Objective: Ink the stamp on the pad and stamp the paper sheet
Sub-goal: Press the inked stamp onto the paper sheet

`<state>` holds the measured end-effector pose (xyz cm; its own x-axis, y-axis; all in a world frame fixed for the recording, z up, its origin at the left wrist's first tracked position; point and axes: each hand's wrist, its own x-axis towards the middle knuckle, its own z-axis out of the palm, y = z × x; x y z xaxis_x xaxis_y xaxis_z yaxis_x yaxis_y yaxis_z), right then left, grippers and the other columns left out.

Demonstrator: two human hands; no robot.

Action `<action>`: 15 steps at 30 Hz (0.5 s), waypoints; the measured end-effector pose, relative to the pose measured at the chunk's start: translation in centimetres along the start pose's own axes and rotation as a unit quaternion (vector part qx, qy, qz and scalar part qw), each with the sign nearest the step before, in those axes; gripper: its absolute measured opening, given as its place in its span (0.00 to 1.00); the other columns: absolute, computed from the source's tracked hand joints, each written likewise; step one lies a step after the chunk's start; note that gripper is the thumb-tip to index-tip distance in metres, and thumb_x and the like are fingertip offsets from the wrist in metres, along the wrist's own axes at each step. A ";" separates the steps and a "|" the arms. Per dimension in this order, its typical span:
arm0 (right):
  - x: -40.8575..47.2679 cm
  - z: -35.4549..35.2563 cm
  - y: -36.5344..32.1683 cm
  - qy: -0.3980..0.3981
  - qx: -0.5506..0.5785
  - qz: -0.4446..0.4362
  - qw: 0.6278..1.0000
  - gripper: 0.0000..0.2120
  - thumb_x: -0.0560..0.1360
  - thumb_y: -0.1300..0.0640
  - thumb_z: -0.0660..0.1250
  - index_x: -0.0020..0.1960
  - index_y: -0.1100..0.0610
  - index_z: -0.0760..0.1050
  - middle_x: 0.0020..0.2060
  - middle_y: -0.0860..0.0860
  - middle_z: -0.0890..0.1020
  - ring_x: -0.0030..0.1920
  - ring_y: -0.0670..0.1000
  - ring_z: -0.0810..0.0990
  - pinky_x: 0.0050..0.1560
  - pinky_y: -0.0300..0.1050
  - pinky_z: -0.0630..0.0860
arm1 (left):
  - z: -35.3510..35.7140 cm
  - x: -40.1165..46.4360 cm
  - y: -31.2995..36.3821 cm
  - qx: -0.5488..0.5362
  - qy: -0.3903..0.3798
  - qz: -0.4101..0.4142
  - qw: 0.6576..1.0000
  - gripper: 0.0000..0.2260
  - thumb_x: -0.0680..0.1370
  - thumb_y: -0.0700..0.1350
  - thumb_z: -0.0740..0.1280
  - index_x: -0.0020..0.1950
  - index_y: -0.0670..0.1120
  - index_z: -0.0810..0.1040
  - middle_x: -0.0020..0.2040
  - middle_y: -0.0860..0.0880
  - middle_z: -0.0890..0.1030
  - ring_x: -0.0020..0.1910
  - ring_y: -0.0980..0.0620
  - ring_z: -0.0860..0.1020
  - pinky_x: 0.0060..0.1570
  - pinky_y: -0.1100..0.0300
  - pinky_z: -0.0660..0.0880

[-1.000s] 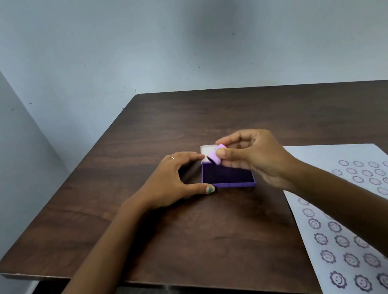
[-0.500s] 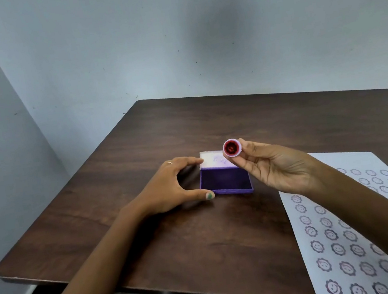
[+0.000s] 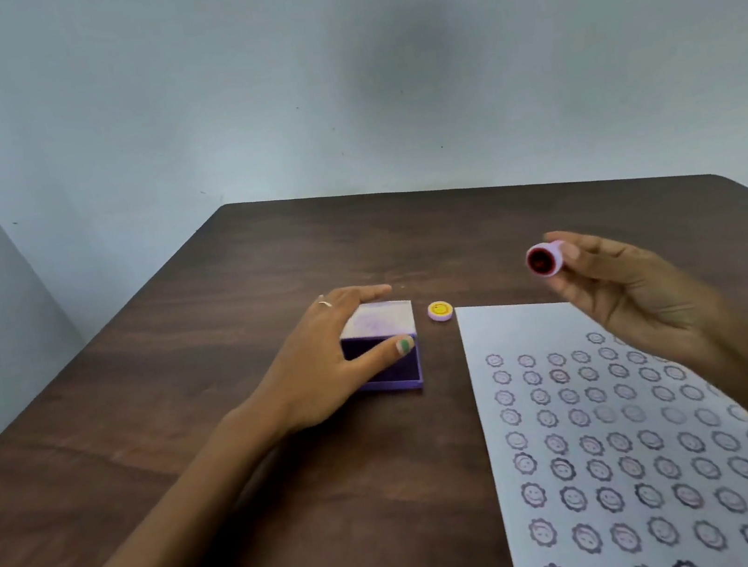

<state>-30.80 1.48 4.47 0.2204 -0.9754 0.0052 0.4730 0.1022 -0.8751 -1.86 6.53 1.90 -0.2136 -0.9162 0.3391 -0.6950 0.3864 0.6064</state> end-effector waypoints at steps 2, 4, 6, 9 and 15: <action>-0.1 -2.1 -0.5 0.022 -0.017 -0.021 0.999 0.09 0.66 0.63 0.68 0.45 0.59 0.83 0.43 0.53 0.86 0.48 0.49 0.84 0.43 0.36 0.79 | 1.5 1.0 1.7 0.010 -0.034 0.029 0.999 0.29 0.71 0.65 0.62 0.69 0.56 0.68 0.68 0.59 0.71 0.68 0.61 0.65 0.73 0.56 0.55; 0.0 -3.7 -0.6 0.037 -0.030 -0.033 0.998 0.10 0.65 0.64 0.69 0.47 0.60 0.81 0.43 0.54 0.86 0.48 0.51 0.84 0.43 0.36 0.80 | 3.1 2.2 3.4 0.030 -0.070 0.050 0.996 0.30 0.72 0.65 0.62 0.71 0.54 0.66 0.71 0.56 0.69 0.71 0.59 0.63 0.74 0.56 0.50; 0.2 -4.7 -0.5 0.038 -0.056 -0.047 0.997 0.12 0.64 0.63 0.70 0.47 0.60 0.81 0.44 0.55 0.86 0.48 0.52 0.84 0.43 0.37 0.80 | 4.6 3.4 4.8 0.055 -0.104 0.061 0.991 0.30 0.74 0.64 0.62 0.73 0.53 0.63 0.73 0.53 0.67 0.72 0.55 0.62 0.73 0.56 0.48; 0.4 -5.4 -0.4 0.025 -0.141 -0.075 0.987 0.13 0.63 0.62 0.72 0.48 0.58 0.81 0.45 0.55 0.86 0.46 0.53 0.84 0.42 0.38 0.80 | 6.8 5.0 6.6 0.095 -0.151 0.076 0.981 0.32 0.74 0.63 0.61 0.74 0.50 0.62 0.74 0.52 0.66 0.72 0.53 0.62 0.72 0.57 0.47; -0.2 -5.2 -0.4 -0.024 -0.375 -0.145 0.915 0.13 0.63 0.60 0.74 0.47 0.56 0.82 0.44 0.48 0.86 0.45 0.48 0.84 0.42 0.34 0.79 | 10.1 4.9 6.8 0.140 -0.160 0.074 0.974 0.37 0.74 0.65 0.59 0.77 0.48 0.53 0.78 0.50 0.56 0.76 0.53 0.53 0.74 0.55 0.47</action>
<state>-35.47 0.61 2.26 0.2246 -0.9283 0.2962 -0.1969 -0.3410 -0.9192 -14.52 3.55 0.44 -0.4971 -0.8564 0.1396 -0.7912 0.5134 0.3324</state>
